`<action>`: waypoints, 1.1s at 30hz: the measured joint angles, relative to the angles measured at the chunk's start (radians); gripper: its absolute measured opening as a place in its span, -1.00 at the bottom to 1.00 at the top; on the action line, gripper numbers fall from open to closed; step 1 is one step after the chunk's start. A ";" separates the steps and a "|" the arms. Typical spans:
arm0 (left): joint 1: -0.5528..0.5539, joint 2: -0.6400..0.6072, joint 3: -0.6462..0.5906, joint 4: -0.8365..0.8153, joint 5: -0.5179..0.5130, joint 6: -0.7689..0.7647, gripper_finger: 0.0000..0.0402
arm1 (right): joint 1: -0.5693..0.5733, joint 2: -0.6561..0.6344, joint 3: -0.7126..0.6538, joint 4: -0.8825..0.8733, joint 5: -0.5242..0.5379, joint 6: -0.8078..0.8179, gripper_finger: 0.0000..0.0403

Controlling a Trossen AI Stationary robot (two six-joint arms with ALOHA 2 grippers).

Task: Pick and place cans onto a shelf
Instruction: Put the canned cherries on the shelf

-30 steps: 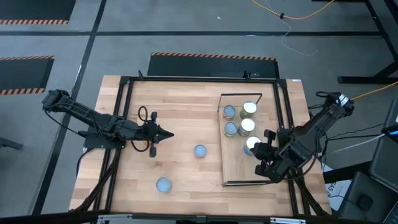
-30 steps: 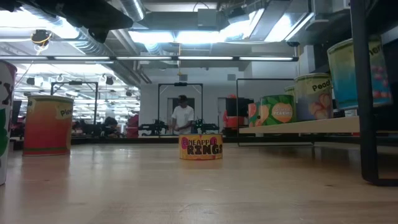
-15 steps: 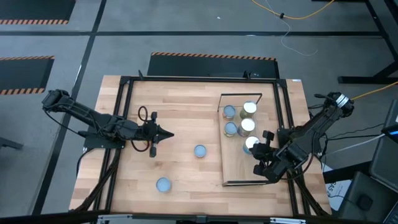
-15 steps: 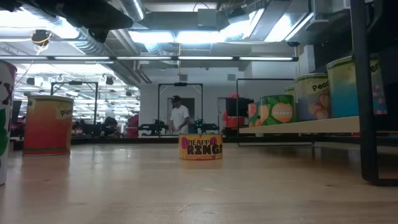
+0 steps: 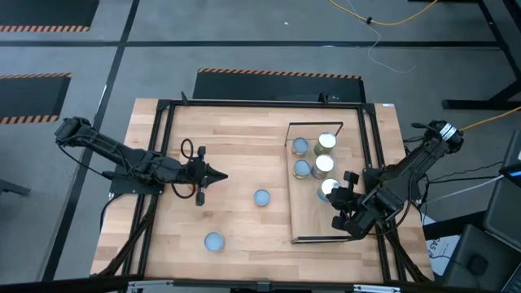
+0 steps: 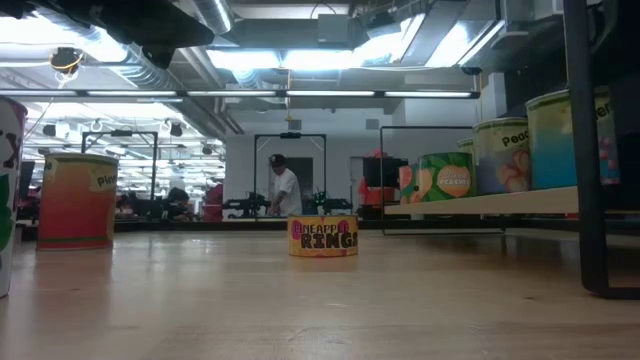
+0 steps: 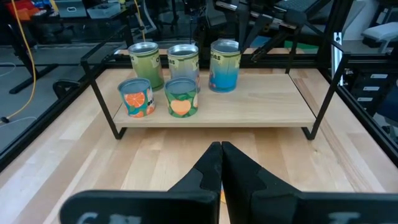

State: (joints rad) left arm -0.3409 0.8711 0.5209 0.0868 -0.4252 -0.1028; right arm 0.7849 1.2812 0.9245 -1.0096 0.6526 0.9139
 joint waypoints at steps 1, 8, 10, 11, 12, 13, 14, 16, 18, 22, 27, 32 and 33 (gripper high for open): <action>0.000 0.000 0.000 0.000 0.000 0.000 -0.99 | 0.000 0.000 0.000 0.000 -0.001 0.000 -0.81; 0.000 0.000 0.000 0.000 0.000 0.000 -0.99 | 0.000 0.000 0.000 -0.003 -0.021 -0.001 -0.56; 0.000 0.000 0.000 0.000 0.000 0.000 -0.99 | 0.000 0.000 0.000 -0.004 -0.022 -0.001 -0.51; 0.000 0.000 0.000 0.000 0.000 0.000 -0.99 | 0.000 0.000 0.000 -0.004 -0.023 -0.001 -0.49; 0.000 0.000 0.000 0.000 0.000 0.000 -0.99 | 0.000 0.000 0.000 -0.005 -0.023 -0.001 -0.47; 0.000 0.000 0.000 0.000 0.000 0.000 -0.99 | 0.000 0.000 0.000 -0.005 -0.024 -0.001 -0.45; 0.000 0.000 0.000 0.000 0.000 0.000 -0.99 | 0.000 0.000 0.000 -0.005 -0.024 -0.001 -0.44; 0.000 0.000 0.000 0.000 0.000 0.000 -0.99 | 0.000 0.000 0.000 -0.005 -0.025 -0.001 -0.41; 0.000 0.000 0.000 0.000 0.000 0.000 -0.99 | 0.000 0.000 0.000 -0.005 -0.025 -0.001 -0.41; 0.000 0.000 0.000 0.000 0.000 0.000 -0.99 | 0.000 0.000 0.000 -0.005 -0.026 -0.005 -0.41; 0.000 0.000 0.000 0.000 0.000 0.000 -0.99 | 0.000 0.000 0.000 -0.004 -0.026 -0.030 -0.41; 0.000 0.000 0.000 0.000 0.000 -0.001 -0.99 | 0.000 0.000 0.026 -0.021 -0.034 -0.033 -0.41; 0.000 0.000 0.000 0.000 0.000 -0.001 -0.99 | 0.000 0.000 0.037 -0.027 -0.034 -0.036 -0.41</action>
State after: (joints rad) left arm -0.3410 0.8711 0.5209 0.0868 -0.4253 -0.1036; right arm 0.7845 1.2816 0.9617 -1.0368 0.6189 0.8774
